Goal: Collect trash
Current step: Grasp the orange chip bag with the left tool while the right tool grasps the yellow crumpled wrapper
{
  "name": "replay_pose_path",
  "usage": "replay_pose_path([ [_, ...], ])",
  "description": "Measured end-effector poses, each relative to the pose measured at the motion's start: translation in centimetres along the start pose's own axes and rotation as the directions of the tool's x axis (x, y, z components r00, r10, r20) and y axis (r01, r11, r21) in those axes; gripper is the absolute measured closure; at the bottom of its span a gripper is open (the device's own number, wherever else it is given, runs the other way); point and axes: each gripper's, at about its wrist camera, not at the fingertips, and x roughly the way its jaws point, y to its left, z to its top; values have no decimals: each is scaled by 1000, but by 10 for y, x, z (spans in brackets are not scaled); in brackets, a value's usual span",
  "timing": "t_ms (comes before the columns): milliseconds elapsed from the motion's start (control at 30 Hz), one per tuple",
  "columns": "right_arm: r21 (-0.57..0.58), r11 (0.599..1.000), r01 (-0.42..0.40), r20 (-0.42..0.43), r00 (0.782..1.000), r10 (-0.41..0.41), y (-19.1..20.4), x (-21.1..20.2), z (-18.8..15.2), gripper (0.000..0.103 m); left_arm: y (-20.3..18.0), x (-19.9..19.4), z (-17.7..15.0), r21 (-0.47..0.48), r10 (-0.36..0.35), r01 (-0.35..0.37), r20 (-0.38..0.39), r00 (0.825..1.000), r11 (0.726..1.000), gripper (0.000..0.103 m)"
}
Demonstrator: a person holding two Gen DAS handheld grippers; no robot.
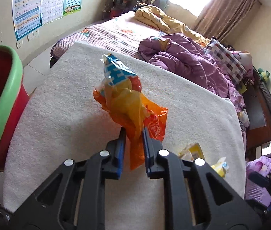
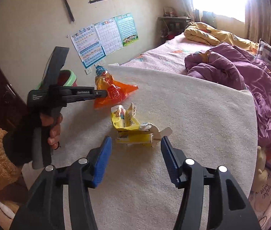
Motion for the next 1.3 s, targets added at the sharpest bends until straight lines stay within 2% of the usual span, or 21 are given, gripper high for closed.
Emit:
replay_pose_path([
  [100, -154, 987, 32, -33, 999, -37, 16, 17, 9, 38, 3, -25, -16, 16, -6, 6, 13, 1000, 1000, 86],
  [200, -310, 951, 23, -91, 994, -54, 31, 40, 18, 32, 4, -46, -33, 38, 11, -12, 33, 999, 999, 86],
  [267, -388, 922, 8, -158, 985, -75, 35, 59, 19, 32, 4, -50, -38, 36, 19, -20, 29, 999, 999, 86],
  [367, -441, 897, -22, -252, 963, -100, 32, 84, 14, 32, 8, -43, -44, 29, 32, -31, -15, 999, 999, 86],
  [400, -442, 897, -32, -278, 955, -103, 29, 89, 11, 32, 11, -41, -45, 23, 38, -38, -23, 999, 999, 85],
  [433, -439, 897, -42, -296, 950, -100, 27, 92, 9, 43, 16, -39, -46, 10, 42, -41, -32, 999, 999, 80],
  [467, -427, 903, -51, -307, 947, -92, 24, 93, 7, 44, 20, -38, -46, -4, 43, -43, -35, 998, 999, 73],
  [567, -347, 934, -82, -310, 950, -31, 18, 86, 3, 48, 23, -34, -42, -24, 44, -45, -35, 998, 999, 70],
  [600, -318, 944, -81, -301, 954, -19, 17, 83, 2, 71, 23, -31, -39, -28, 41, -42, -35, 999, 999, 68],
  [633, -279, 957, -79, -287, 958, -4, 14, 79, 2, 84, 23, -28, -37, -34, 39, -40, -36, 999, 999, 61],
  [667, -231, 971, -61, -261, 965, -1, 10, 73, 3, 84, 22, -24, -36, -42, 33, -34, -38, 999, 999, 58],
  [733, -140, 988, -64, -219, 975, 32, 6, 63, 1, 86, 26, -11, -34, -81, -10, 4, -76, 997, 997, 58],
  [833, -99, 993, -58, -158, 986, 42, 15, 47, -9, 88, 30, 0, -35, -128, -47, 34, -98, 994, 991, 72],
  [933, -22, 998, -59, -103, 993, 57, 15, 34, -18, 88, 26, -6, -36, -98, -48, 41, -79, 996, 994, 83],
  [1033, 58, 997, -55, -37, 998, 57, 21, 17, -19, 88, 23, -22, -36, -73, -54, 51, -37, 998, 996, 86],
  [1167, 143, 988, -54, 70, 997, 45, 31, -2, -12, 88, 19, -52, -40, -7, -43, 44, 33, 999, 999, 87],
  [1300, 184, 979, -85, 123, 990, 63, 52, -7, -7, 88, 24, -78, -45, 22, -37, 35, 83, 996, 999, 87],
])
